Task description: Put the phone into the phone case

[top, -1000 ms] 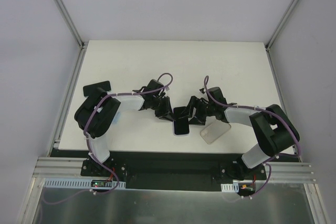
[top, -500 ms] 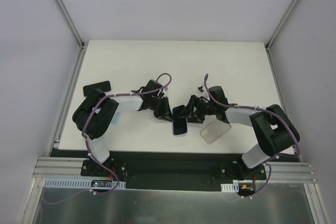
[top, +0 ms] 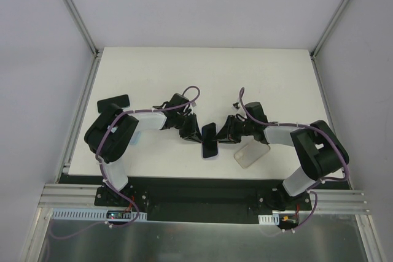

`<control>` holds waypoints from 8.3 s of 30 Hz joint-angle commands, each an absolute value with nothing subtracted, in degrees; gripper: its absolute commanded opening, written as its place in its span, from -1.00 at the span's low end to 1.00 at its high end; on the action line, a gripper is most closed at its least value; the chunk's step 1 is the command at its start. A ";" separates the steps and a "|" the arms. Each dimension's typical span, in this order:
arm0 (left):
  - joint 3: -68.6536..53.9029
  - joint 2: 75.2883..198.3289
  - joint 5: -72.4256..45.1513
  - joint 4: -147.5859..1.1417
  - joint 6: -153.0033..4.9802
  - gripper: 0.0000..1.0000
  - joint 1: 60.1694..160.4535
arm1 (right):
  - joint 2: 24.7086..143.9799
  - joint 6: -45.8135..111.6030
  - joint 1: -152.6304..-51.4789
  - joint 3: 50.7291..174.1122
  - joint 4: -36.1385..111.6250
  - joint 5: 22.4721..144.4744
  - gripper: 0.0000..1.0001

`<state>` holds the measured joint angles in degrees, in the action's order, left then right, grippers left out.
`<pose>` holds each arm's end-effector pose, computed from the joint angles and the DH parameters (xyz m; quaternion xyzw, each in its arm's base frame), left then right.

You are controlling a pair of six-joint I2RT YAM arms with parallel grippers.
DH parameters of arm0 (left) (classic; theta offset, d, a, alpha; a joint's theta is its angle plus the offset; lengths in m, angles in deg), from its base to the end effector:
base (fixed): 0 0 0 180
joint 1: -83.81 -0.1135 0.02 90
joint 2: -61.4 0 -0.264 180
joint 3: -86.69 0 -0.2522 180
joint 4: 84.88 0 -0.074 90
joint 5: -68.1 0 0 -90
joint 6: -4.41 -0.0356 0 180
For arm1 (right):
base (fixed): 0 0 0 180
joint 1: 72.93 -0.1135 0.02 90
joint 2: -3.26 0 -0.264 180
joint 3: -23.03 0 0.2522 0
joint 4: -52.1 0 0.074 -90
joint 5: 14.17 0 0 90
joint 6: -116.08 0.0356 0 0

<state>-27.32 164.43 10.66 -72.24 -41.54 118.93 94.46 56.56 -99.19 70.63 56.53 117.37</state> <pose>0.2737 -0.2159 0.1395 0.0262 0.9059 -0.4136 0.0873 0.2462 0.1478 0.1399 -0.1210 0.8496 0.4725 0.2009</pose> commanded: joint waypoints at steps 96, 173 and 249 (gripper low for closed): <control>-40.25 135.33 30.91 -88.59 -42.81 0.36 113.34 | 61.98 54.82 -102.37 69.92 55.21 114.94 -0.97; -38.68 137.52 38.23 -111.46 -30.75 -1.00 117.39 | 52.75 48.57 -105.01 74.77 40.88 122.94 0.40; -49.13 146.22 42.70 -137.12 -13.43 -0.28 118.09 | 57.93 65.98 -99.91 70.89 55.30 114.59 -0.97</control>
<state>-47.43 146.52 43.01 -132.02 -12.93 117.61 59.36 63.55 -101.31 69.87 51.81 115.29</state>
